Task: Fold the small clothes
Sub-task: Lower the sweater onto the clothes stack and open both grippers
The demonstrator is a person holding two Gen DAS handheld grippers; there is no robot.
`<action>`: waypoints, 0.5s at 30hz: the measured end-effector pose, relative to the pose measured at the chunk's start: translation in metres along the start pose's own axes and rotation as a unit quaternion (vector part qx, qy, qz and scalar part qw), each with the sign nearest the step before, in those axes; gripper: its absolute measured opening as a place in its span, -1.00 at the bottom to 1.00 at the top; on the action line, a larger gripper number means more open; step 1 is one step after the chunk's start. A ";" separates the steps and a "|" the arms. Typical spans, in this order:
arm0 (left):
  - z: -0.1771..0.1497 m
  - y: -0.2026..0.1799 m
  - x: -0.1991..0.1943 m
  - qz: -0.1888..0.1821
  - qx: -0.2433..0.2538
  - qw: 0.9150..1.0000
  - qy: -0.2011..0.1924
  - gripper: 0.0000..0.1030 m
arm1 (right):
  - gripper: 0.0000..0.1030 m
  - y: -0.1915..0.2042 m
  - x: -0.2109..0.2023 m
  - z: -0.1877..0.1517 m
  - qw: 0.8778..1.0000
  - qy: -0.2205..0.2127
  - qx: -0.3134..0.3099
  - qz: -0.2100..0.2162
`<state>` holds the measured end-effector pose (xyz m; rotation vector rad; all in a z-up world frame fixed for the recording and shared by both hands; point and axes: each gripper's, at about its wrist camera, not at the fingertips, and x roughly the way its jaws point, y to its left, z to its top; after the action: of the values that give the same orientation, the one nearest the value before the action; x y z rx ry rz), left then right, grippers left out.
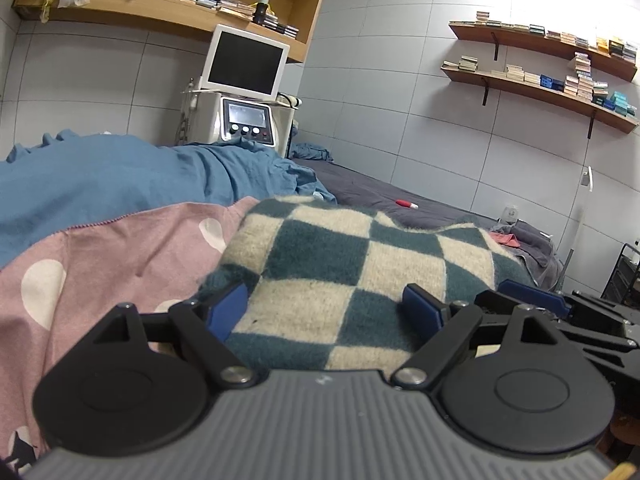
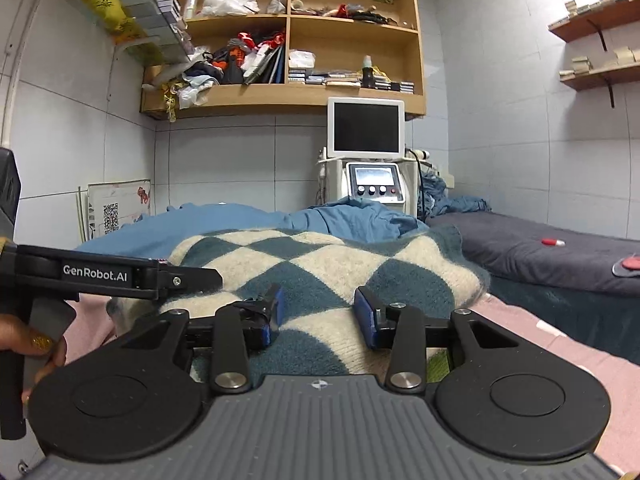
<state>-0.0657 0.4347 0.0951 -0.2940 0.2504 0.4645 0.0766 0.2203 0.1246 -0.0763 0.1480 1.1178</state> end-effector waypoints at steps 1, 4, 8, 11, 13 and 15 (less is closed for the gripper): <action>0.002 -0.002 0.000 0.002 0.005 1.000 0.001 0.80 | 0.34 0.001 0.000 0.003 1.000 0.000 -0.003 0.000; 0.010 -0.012 -0.003 0.009 0.017 1.000 0.010 1.00 | 0.50 0.003 -0.002 0.011 1.000 0.004 -0.019 -0.002; 0.027 -0.030 -0.016 0.048 0.035 0.998 0.020 1.00 | 1.00 0.002 -0.012 0.029 1.000 -0.004 -0.020 -0.013; 0.049 -0.042 -0.027 0.071 0.043 0.995 0.052 1.00 | 1.00 -0.006 -0.020 0.050 1.000 -0.013 -0.006 0.002; 0.065 -0.050 -0.039 0.075 0.053 0.994 0.064 1.00 | 1.00 -0.009 -0.025 0.068 1.000 -0.002 -0.016 0.019; 0.082 -0.059 -0.052 0.081 0.076 0.991 0.080 1.00 | 1.00 -0.011 -0.033 0.084 0.999 0.011 -0.029 0.034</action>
<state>-0.0685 0.3905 0.1995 -0.1623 0.4664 0.5796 0.0789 0.1971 0.2127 -0.1370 0.1381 1.1887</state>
